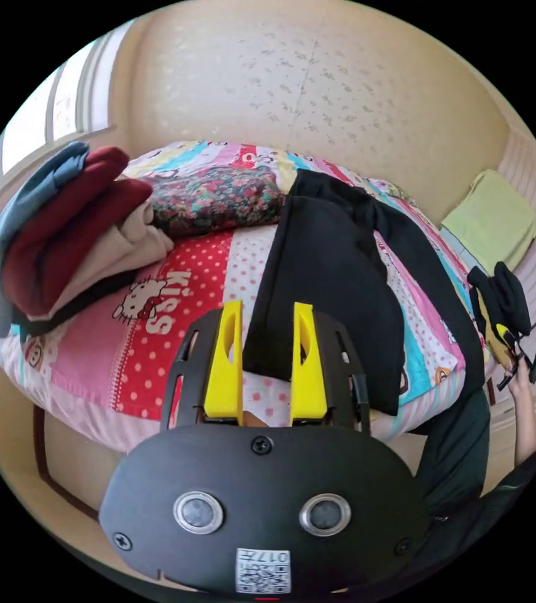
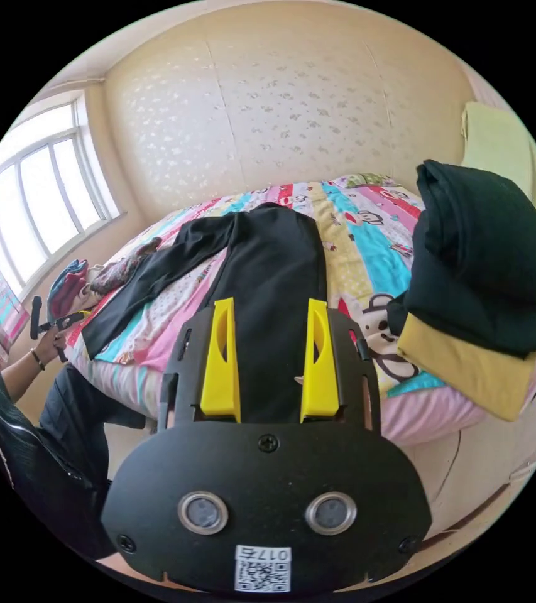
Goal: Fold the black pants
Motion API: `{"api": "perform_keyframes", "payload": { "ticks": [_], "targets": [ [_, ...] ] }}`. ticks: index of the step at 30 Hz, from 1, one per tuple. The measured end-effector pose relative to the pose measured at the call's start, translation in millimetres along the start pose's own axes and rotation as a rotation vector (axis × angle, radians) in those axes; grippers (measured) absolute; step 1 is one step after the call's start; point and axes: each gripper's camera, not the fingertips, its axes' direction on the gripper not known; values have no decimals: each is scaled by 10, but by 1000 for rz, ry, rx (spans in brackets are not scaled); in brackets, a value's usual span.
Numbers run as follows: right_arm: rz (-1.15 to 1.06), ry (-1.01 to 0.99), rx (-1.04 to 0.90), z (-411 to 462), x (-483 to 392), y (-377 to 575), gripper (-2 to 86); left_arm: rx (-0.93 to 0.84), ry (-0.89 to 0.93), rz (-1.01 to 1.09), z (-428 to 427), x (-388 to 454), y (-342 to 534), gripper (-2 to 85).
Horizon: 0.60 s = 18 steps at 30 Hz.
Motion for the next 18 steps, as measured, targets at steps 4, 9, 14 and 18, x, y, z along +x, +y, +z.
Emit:
{"api": "perform_keyframes", "payload": {
  "ticks": [4,9,14,18],
  "targets": [
    [-9,-21,80,-434,7,-103,147,-66,8,-58,-76,-173,-161,133],
    [16,-57,126,-879,122,-393,141,-102,92,-65,-461,-195,-534,61],
    [-4,-54,158,-1190,159,-637,131,181,276,67,-1755,-216,-719,51],
    [-13,-57,173,-1366,237,-798,131,272,299,10,-2549,-400,-598,46]
  ]
}}
